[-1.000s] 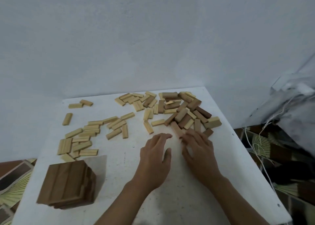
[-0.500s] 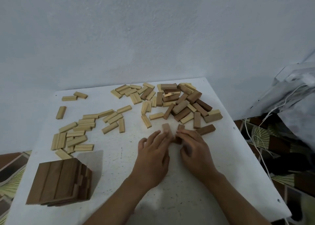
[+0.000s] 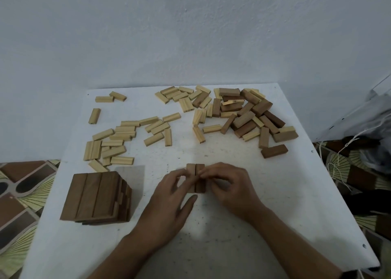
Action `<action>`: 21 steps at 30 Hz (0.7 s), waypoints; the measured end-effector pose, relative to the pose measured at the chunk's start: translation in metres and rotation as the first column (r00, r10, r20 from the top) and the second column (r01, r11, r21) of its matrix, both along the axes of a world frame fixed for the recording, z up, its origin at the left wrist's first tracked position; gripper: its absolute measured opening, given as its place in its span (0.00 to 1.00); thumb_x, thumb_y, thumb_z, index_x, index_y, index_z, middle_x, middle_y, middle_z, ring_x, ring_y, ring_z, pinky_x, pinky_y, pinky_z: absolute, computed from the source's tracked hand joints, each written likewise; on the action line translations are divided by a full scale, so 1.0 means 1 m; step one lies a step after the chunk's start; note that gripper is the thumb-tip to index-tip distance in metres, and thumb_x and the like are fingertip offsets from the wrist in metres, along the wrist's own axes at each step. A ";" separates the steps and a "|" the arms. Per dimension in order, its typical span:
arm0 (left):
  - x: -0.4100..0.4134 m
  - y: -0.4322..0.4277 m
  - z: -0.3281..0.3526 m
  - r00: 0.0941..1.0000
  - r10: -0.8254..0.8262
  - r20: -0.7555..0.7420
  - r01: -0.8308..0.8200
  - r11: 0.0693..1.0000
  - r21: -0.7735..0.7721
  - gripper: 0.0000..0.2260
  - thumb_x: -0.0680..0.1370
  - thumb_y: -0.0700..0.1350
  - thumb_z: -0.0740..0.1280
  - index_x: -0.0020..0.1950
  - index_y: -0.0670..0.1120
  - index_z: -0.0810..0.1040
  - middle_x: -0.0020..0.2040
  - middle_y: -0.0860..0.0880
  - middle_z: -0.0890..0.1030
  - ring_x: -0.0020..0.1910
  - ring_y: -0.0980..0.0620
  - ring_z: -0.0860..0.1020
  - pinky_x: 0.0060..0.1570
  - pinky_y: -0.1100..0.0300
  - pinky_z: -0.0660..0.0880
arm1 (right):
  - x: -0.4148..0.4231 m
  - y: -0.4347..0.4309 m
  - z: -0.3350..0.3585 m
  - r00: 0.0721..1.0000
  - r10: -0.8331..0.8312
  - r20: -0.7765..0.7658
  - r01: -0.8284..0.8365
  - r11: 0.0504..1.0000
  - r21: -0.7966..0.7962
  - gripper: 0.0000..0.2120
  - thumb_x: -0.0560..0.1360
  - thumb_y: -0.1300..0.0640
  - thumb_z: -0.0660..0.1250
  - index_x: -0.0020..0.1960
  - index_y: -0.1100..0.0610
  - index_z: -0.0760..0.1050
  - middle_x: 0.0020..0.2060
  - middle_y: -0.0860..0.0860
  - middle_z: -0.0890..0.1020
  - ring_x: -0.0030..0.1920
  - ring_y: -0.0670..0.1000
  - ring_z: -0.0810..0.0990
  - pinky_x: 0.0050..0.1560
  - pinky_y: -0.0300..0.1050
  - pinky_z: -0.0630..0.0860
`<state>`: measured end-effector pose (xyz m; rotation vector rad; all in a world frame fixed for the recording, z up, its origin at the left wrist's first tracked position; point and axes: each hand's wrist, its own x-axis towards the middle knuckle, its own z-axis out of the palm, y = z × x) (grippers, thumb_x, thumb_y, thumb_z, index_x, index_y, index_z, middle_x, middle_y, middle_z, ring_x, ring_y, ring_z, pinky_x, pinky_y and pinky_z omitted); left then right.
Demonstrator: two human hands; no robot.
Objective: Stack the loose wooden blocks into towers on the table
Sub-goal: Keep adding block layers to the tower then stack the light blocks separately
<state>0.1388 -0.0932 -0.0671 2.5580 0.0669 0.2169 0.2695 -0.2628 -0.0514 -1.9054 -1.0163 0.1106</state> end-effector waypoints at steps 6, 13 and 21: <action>0.003 0.000 -0.006 0.996 -0.003 0.084 0.000 0.999 0.035 0.23 0.82 0.48 0.66 0.77 0.58 0.69 0.70 0.49 0.70 0.67 0.50 0.70 0.63 0.57 0.72 | 0.051 0.009 0.017 0.933 -0.282 0.223 0.310 0.945 -0.102 0.17 0.77 0.63 0.68 0.65 0.57 0.77 0.59 0.52 0.78 0.62 0.49 0.74 0.64 0.48 0.73; 0.005 0.001 -0.008 0.995 0.070 0.078 -0.070 0.998 0.004 0.22 0.81 0.49 0.63 0.75 0.58 0.70 0.70 0.51 0.68 0.66 0.52 0.70 0.61 0.70 0.64 | 0.099 0.031 0.004 0.816 -0.352 0.458 0.540 0.748 -0.386 0.14 0.79 0.48 0.67 0.61 0.53 0.80 0.60 0.53 0.74 0.64 0.58 0.68 0.58 0.58 0.71; 0.006 0.003 -0.007 0.994 0.087 0.058 -0.086 0.996 -0.025 0.20 0.82 0.52 0.61 0.75 0.59 0.70 0.69 0.52 0.67 0.63 0.52 0.72 0.57 0.68 0.68 | 0.080 0.031 -0.005 0.803 -0.383 0.456 0.547 0.778 -0.311 0.05 0.74 0.55 0.72 0.48 0.57 0.83 0.51 0.50 0.77 0.57 0.55 0.74 0.52 0.61 0.75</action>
